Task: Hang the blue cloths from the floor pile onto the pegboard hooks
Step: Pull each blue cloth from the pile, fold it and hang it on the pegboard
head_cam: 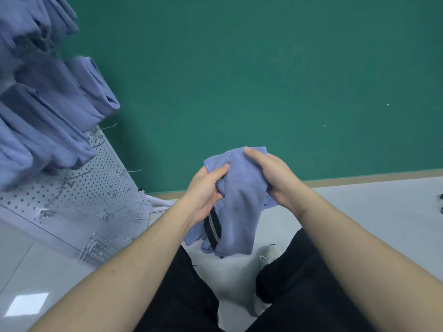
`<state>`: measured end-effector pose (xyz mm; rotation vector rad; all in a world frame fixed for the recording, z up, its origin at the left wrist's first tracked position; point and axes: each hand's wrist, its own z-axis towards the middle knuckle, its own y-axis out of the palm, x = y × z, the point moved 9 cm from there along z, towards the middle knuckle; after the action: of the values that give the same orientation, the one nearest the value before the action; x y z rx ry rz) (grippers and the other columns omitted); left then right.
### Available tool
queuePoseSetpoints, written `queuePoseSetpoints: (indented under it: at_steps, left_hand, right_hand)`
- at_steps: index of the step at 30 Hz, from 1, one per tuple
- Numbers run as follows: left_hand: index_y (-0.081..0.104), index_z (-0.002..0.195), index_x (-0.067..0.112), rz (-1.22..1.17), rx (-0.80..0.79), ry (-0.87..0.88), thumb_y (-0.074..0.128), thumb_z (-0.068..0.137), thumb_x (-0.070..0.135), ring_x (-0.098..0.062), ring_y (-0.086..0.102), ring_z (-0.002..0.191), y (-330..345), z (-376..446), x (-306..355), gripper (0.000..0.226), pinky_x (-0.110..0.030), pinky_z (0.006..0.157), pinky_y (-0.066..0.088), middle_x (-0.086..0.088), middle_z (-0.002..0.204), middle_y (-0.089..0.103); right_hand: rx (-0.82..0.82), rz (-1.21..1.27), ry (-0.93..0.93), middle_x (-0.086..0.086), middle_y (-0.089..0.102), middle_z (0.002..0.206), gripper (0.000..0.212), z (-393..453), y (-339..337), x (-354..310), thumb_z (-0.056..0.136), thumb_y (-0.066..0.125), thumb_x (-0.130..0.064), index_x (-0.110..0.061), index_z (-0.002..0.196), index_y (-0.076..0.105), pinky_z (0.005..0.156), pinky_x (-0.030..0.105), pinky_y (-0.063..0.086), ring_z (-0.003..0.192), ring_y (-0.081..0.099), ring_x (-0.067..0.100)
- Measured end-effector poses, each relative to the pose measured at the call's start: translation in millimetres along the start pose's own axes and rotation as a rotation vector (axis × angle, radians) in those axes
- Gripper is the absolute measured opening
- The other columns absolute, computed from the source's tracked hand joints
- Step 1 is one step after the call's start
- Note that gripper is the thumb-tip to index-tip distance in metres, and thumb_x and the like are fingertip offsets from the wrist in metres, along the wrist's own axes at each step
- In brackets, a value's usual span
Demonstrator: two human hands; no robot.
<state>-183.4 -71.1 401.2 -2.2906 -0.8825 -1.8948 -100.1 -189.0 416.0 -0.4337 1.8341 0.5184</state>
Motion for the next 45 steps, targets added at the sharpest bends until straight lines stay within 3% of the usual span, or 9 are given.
queuePoseSetpoints:
  at_steps: [3, 8, 15, 21, 25, 32, 37, 42, 45]
  left_hand:
    - [0.062, 0.127, 0.009, -0.022, 0.057, 0.022, 0.058, 0.101, 0.019, -0.023, 0.071, 0.106, -4.0, 3.6, 4.8, 0.028, -0.032, 0.07, 0.057, -0.01, 0.117, 0.073]
    - [0.063, 0.12, 0.015, 0.087, 0.113, 0.069, 0.058, 0.101, 0.024, -0.016, 0.071, 0.087, -11.2, 6.3, 16.4, 0.021, -0.023, 0.057, 0.052, -0.005, 0.111, 0.074]
    - [0.065, 0.117, 0.018, 0.125, 0.17, 0.049, 0.065, 0.098, 0.022, -0.017, 0.074, 0.097, -31.8, 7.7, 18.0, 0.02, -0.033, 0.077, 0.06, 0.0, 0.105, 0.077]
    - [0.068, 0.122, 0.009, -0.079, -0.092, -0.093, 0.054, 0.094, 0.047, -0.021, 0.069, 0.107, -7.9, -5.2, -4.4, 0.049, -0.036, 0.091, 0.052, -0.011, 0.12, 0.072]
    - [0.066, 0.126, 0.01, 0.026, -0.135, -0.085, 0.062, 0.095, 0.03, -0.021, 0.067, 0.114, -2.3, -9.6, -31.6, 0.037, -0.039, 0.101, 0.048, -0.009, 0.124, 0.071]
    - [0.06, 0.126, 0.004, -0.076, -0.025, -0.012, 0.058, 0.101, 0.018, -0.025, 0.068, 0.114, 1.9, -6.3, -15.0, 0.029, -0.042, 0.102, 0.05, -0.015, 0.118, 0.072]
    - [0.059, 0.12, 0.006, -0.135, 0.011, -0.037, 0.053, 0.104, 0.019, -0.027, 0.068, 0.114, 2.3, -3.9, -5.1, 0.022, -0.044, 0.103, 0.051, -0.02, 0.121, 0.07]
    - [0.067, 0.114, 0.019, 0.212, 0.106, 0.014, 0.061, 0.1, 0.03, -0.012, 0.073, 0.099, -13.9, -10.0, 15.0, 0.018, -0.029, 0.08, 0.056, 0.003, 0.107, 0.077]
    - [0.068, 0.111, 0.028, 0.384, 0.155, 0.042, 0.062, 0.098, 0.036, -0.011, 0.072, 0.1, -25.1, -9.1, 24.8, 0.016, -0.03, 0.084, 0.057, 0.011, 0.104, 0.076]
  right_hand:
    - [-0.098, -0.027, 0.044, 0.003, 0.077, 0.105, 0.043, -4.7, 4.8, 19.1, 0.093, 0.059, -0.054, -0.018, 0.111, 0.074, 0.09, 0.038, 0.054, 0.1, 0.073, 0.021]
    - [-0.136, -0.135, -0.03, -0.006, 0.076, 0.091, 0.015, -12.1, 4.6, 30.8, 0.099, 0.058, -0.022, -0.019, 0.106, 0.07, 0.067, 0.022, 0.051, 0.08, 0.069, 0.01]
    - [-0.002, -0.058, -0.137, 0.003, 0.075, 0.091, 0.012, -14.5, -6.3, 5.8, 0.098, 0.061, -0.021, -0.013, 0.107, 0.061, 0.068, 0.033, 0.052, 0.077, 0.07, 0.017]
    - [0.026, 0.091, -0.104, 0.001, 0.075, 0.096, 0.013, -11.1, -5.3, -4.7, 0.099, 0.06, -0.022, -0.016, 0.111, 0.061, 0.077, 0.036, 0.052, 0.086, 0.071, 0.016]
    - [0.086, 0.202, -0.067, 0.004, 0.071, 0.087, 0.008, -7.6, -13.4, -8.8, 0.098, 0.062, -0.017, -0.013, 0.104, 0.059, 0.065, 0.027, 0.057, 0.075, 0.071, 0.013]
    - [0.009, 0.094, 0.08, 0.006, 0.077, 0.104, 0.04, -16.3, -15.6, 6.2, 0.091, 0.068, -0.044, -0.01, 0.112, 0.07, 0.089, 0.035, 0.056, 0.097, 0.074, 0.019]
    - [-0.096, -0.138, 0.127, 0.002, 0.077, 0.107, 0.031, -22.4, -12.2, 27.2, 0.092, 0.067, -0.04, -0.015, 0.11, 0.074, 0.091, 0.035, 0.056, 0.1, 0.072, 0.017]
    - [-0.014, -0.18, 0.012, 0.004, 0.078, 0.098, 0.017, -21.1, -23.2, 13.5, 0.094, 0.068, -0.031, -0.016, 0.096, 0.075, 0.091, 0.039, 0.059, 0.086, 0.071, 0.018]
    - [0.017, -0.223, -0.035, 0.002, 0.078, 0.099, 0.023, -21.4, -22.7, 6.2, 0.092, 0.069, -0.036, -0.015, 0.101, 0.074, 0.089, 0.041, 0.058, 0.082, 0.071, 0.015]
